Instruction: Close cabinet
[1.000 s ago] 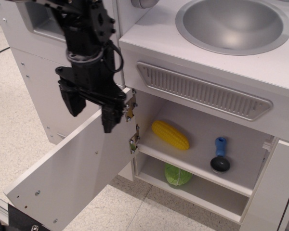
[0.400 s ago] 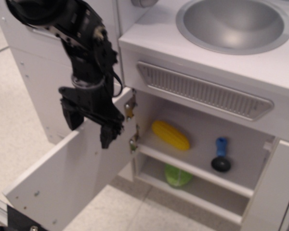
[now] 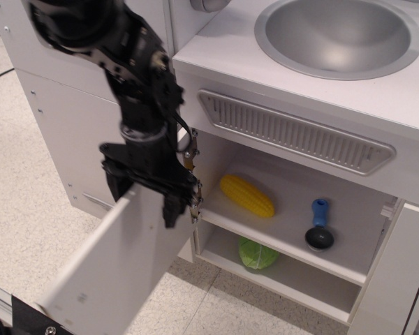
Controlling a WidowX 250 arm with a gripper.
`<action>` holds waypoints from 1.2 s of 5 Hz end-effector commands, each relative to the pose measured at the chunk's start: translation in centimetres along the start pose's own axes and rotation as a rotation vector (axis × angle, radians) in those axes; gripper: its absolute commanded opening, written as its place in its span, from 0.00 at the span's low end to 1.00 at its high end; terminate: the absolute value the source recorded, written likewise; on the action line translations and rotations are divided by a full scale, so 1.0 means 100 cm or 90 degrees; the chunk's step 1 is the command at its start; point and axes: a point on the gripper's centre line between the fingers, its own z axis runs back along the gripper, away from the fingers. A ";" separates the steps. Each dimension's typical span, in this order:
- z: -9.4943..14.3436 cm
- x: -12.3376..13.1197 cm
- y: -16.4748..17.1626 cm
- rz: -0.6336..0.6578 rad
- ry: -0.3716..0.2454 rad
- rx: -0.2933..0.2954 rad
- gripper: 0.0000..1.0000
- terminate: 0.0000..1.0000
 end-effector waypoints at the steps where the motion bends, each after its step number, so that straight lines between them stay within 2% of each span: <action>1: 0.026 0.002 -0.054 -0.002 -0.025 -0.051 1.00 0.00; 2: 0.044 0.005 -0.070 -0.008 -0.050 -0.067 1.00 0.00; 3: 0.080 0.013 -0.071 0.007 -0.079 -0.111 1.00 0.00; 4: 0.088 0.004 -0.057 -0.003 -0.082 -0.114 1.00 0.00; 6: 0.076 -0.026 0.005 -0.047 -0.099 -0.052 1.00 0.00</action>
